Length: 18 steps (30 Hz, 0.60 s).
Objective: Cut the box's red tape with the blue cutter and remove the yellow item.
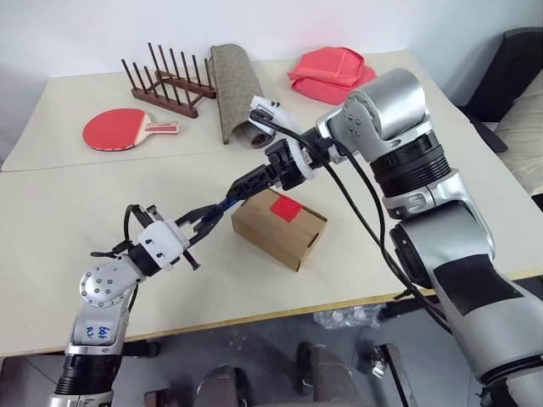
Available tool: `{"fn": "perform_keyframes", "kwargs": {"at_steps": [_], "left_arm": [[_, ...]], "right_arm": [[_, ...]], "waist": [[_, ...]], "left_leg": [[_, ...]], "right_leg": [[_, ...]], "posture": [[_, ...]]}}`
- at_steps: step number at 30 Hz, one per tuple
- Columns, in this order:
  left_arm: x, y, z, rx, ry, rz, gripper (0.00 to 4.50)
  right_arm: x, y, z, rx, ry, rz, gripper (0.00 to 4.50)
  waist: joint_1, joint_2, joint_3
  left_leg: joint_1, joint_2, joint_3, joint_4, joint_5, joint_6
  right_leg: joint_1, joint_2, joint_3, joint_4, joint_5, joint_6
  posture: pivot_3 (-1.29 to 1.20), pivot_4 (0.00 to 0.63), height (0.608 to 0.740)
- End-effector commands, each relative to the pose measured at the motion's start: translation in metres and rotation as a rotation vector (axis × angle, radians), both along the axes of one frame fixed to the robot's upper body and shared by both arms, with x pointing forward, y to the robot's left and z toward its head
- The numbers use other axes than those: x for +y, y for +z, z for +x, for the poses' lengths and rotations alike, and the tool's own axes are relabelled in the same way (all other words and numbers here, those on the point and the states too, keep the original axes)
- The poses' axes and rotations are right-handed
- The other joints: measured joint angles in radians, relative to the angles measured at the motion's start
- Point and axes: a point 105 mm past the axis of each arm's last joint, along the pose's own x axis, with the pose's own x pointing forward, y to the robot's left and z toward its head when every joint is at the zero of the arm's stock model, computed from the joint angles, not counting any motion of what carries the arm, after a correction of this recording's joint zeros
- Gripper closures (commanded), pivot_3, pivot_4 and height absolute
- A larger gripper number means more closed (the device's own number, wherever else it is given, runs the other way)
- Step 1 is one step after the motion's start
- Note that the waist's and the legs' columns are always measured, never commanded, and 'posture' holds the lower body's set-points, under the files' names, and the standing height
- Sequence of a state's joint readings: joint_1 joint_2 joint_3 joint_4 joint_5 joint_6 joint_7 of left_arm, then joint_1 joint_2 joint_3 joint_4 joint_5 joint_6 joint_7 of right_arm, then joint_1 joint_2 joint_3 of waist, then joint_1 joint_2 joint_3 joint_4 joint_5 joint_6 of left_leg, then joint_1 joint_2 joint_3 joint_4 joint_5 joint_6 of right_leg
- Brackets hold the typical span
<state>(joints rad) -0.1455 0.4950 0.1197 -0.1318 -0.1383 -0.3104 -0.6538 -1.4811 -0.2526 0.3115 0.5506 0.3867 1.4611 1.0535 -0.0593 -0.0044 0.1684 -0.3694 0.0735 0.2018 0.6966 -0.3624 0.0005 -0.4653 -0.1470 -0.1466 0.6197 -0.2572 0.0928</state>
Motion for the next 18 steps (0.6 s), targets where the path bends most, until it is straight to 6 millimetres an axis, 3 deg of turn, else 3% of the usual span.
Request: {"fn": "perform_keyframes", "kwargs": {"at_steps": [1,18], "left_arm": [[-0.0023,0.0066,-0.0010,-0.041,-0.007,-0.008,4.09],[0.0003,0.0094,-0.0030,-0.044,0.001,-0.030,4.09]], "right_arm": [[0.0089,0.0119,-0.0033,-0.046,0.031,0.000,0.03],[0.0088,0.0093,-0.0010,-0.041,0.036,0.005,0.03]], "waist": [[0.000,0.000,0.000],[-0.001,0.000,0.000]], "left_leg": [[0.000,0.000,0.000,0.000,0.000,0.000],[0.000,0.000,-0.001,0.000,0.000,0.000]], "right_leg": [[0.000,0.000,0.000,0.000,0.000,0.000],[0.000,0.000,-0.001,0.000,0.000,0.000]], "posture": [[0.00,0.150,0.740],[0.00,0.150,0.740]]}}
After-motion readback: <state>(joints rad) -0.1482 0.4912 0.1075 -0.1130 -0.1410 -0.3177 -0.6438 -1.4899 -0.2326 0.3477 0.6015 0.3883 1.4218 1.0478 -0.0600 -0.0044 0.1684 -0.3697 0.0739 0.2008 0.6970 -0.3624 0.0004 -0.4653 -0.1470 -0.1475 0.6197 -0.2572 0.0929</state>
